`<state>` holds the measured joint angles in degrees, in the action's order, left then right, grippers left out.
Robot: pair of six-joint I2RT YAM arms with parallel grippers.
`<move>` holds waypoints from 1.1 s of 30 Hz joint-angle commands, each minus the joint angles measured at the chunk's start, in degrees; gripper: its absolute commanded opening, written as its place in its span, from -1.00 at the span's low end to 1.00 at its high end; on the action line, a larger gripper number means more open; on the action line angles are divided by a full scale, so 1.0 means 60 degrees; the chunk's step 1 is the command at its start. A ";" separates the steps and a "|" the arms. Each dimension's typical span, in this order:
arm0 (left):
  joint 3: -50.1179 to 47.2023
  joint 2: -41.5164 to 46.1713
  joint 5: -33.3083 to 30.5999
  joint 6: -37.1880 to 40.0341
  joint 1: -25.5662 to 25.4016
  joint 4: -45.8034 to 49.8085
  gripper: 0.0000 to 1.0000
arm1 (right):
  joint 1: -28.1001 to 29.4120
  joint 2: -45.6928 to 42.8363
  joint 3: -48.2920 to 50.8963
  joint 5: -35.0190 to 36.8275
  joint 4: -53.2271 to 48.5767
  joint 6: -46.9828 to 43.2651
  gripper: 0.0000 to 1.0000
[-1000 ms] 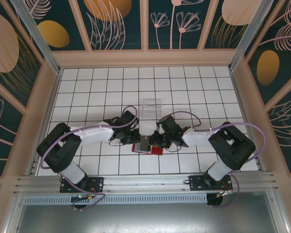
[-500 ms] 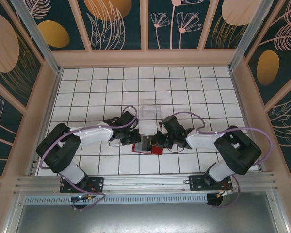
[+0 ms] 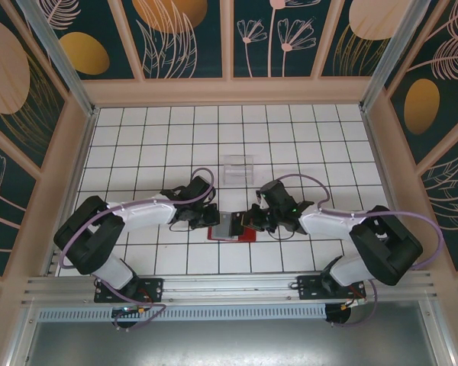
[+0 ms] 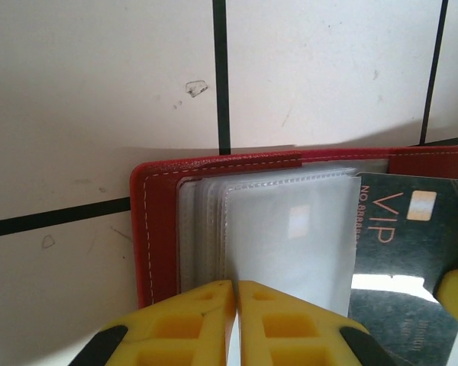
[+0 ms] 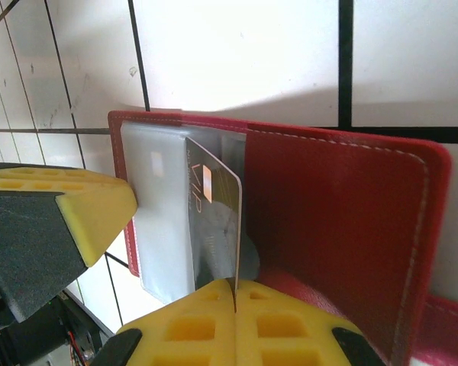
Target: Take the credit cards out of the card holder
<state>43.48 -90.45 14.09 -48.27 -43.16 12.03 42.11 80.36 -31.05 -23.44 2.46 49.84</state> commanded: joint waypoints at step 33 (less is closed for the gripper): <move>0.0597 0.0112 -0.1425 0.0762 0.0022 0.1628 -0.44 | -0.0603 -0.1377 -0.3635 0.1939 -0.5120 -0.8910 -0.93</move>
<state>46.00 -89.10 6.83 -44.99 -43.13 19.25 38.92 72.14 -49.23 -12.86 -22.90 10.85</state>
